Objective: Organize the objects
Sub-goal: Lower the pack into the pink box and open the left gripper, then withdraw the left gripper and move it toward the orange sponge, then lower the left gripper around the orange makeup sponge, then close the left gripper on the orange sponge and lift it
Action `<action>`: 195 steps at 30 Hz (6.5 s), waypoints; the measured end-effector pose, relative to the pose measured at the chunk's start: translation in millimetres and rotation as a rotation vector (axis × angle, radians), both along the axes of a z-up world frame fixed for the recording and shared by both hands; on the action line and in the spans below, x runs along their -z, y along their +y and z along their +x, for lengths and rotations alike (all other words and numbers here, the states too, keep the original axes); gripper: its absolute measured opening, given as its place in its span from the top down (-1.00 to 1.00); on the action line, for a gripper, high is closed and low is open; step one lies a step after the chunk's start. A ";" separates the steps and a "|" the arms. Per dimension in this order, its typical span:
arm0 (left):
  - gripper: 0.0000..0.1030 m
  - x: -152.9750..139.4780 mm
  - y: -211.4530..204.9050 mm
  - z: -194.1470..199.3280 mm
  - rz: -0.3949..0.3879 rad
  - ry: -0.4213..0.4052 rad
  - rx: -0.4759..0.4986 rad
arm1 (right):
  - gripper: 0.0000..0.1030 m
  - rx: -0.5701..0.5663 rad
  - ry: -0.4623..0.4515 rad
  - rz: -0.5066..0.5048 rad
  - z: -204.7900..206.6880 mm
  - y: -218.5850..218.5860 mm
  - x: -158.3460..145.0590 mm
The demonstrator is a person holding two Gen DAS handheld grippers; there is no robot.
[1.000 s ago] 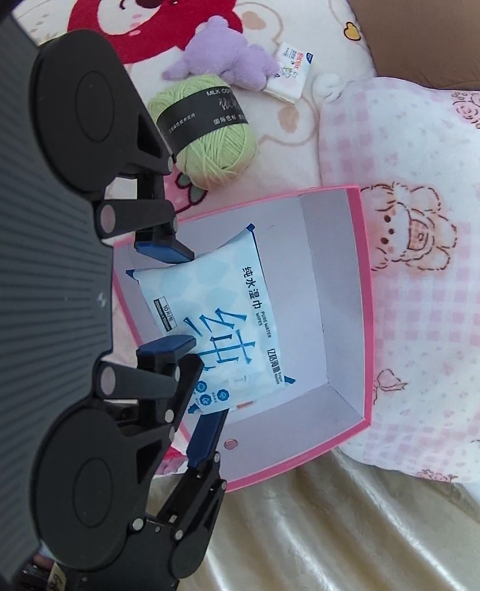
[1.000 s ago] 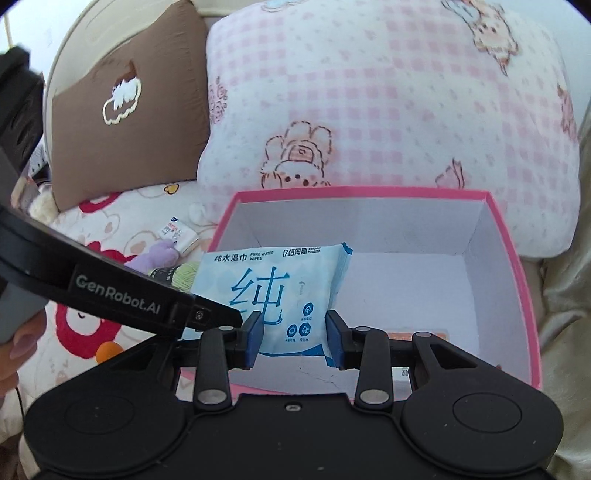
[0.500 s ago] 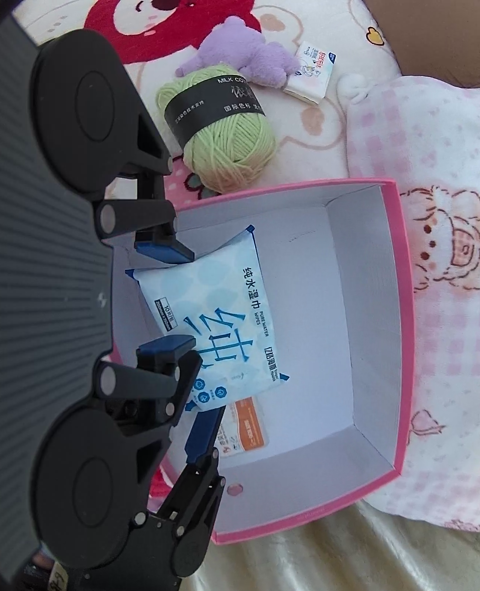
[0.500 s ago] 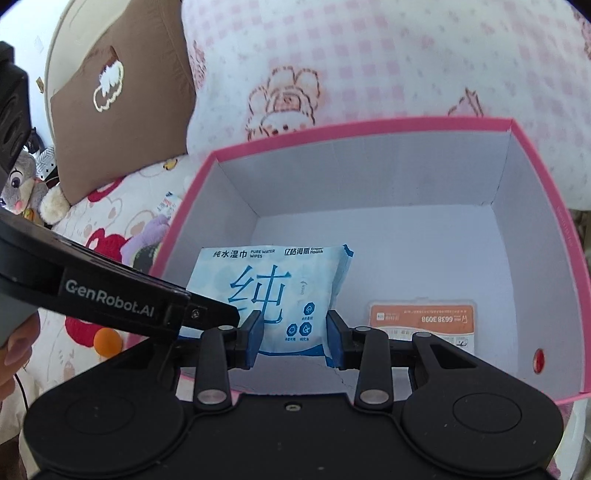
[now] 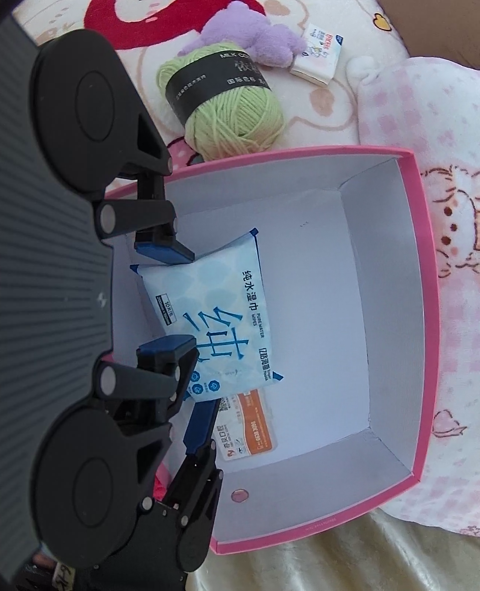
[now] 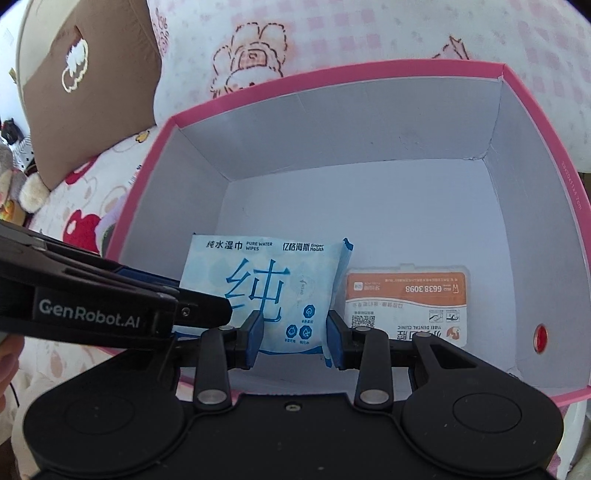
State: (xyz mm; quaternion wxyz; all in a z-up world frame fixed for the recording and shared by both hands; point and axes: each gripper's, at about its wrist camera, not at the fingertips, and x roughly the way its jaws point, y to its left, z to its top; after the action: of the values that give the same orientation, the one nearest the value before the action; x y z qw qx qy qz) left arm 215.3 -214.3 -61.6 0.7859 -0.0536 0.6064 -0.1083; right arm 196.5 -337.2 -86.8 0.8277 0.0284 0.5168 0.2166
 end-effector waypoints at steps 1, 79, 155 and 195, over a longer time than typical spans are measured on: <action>0.24 0.2 -0.5 0.1 0.000 -0.002 -0.002 | 0.20 0.003 0.002 -0.005 1.0 0.5 0.8; -0.33 -172.0 189.5 -163.1 -0.036 -0.241 0.220 | -0.57 -0.118 -0.296 -0.138 -198.9 130.8 -170.1; -0.53 26.2 289.7 -138.5 -0.154 -0.190 0.032 | -0.56 -0.516 -0.207 -0.180 -147.0 279.3 15.2; 0.25 104.3 303.2 -123.4 -0.450 -0.122 -0.188 | 0.02 -0.399 -0.212 -0.178 -120.5 283.8 59.4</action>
State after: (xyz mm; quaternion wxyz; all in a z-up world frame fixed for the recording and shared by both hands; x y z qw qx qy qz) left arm 91.9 88.9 -165.8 0.7961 -0.2768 0.5106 -0.1699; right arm 76.0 -53.4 -146.2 0.8174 -0.1702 0.4397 0.3310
